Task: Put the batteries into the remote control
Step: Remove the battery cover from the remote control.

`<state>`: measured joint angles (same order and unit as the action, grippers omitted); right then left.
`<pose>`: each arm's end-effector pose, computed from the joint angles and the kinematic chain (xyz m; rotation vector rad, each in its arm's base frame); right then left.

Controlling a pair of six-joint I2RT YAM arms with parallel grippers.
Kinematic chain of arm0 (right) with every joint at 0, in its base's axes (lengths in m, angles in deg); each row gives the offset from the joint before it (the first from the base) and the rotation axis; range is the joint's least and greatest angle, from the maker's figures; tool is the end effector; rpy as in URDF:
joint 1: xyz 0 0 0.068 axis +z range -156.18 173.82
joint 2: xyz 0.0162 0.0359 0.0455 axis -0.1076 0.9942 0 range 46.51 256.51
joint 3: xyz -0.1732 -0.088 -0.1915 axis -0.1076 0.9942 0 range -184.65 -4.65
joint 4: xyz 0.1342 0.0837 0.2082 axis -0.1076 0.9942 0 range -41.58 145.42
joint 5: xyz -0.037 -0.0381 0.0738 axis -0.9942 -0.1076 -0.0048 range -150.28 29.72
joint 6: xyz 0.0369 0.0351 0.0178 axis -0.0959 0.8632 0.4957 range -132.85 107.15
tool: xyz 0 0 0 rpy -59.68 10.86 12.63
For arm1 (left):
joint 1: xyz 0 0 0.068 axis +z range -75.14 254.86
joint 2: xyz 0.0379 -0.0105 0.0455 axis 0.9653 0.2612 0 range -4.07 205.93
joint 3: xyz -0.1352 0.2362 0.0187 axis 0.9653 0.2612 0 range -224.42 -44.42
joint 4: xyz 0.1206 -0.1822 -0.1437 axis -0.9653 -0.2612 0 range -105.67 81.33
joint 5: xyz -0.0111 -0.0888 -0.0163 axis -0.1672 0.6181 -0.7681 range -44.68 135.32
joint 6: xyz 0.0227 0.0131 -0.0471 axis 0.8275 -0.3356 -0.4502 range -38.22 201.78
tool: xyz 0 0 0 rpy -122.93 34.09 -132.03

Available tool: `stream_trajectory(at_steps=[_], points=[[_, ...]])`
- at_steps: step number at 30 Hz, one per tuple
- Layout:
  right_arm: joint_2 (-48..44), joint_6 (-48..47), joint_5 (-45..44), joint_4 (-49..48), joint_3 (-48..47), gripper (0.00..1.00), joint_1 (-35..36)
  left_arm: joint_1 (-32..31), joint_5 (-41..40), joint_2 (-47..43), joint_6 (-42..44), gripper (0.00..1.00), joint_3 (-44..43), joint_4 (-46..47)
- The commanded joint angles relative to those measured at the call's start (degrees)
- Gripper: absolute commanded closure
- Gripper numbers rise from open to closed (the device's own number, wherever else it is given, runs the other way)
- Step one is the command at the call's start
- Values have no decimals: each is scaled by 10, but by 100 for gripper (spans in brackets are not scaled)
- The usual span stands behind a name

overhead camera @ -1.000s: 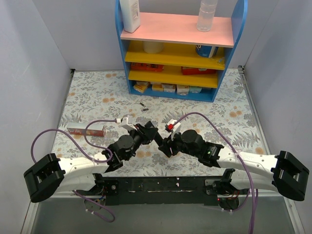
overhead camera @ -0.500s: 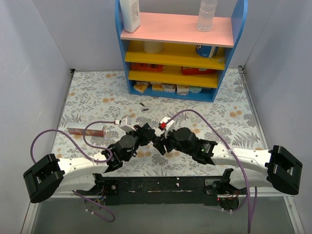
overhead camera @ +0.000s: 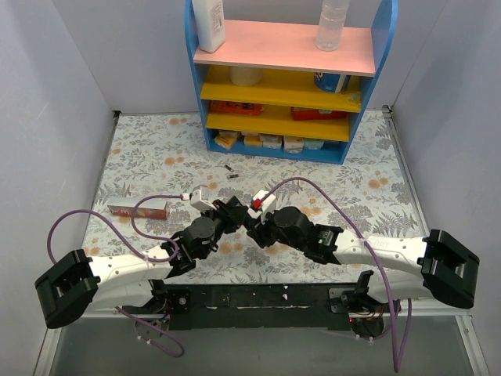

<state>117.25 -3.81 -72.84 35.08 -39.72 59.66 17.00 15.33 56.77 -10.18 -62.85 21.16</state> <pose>0.1166 0.2409 0.2272 -0.8220 1.8307 0.6407 0.1295 -0.1727 0.2003 -0.9721 1.7418 -1.3732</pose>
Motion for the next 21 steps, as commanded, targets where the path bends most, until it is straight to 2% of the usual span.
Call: stream_trajectory(at_steps=[1, 7, 11, 18, 21], points=[[1, -2, -8, -5, -23, 61, 3, -1, -23, -18, 1, 100, -2, -6], [6, -6, 8, 7, -22, 73, 3, -1, -59, -28, 23, 100, -12, -32], [8, -9, 24, 21, -19, 73, 6, 13, -94, -38, 58, 100, -21, -46], [16, -2, 32, 30, -4, 73, 15, 124, -58, -55, 71, 100, -34, -34], [15, 1, 32, 31, 6, 73, 19, 147, -54, -59, 77, 100, -47, -28]])
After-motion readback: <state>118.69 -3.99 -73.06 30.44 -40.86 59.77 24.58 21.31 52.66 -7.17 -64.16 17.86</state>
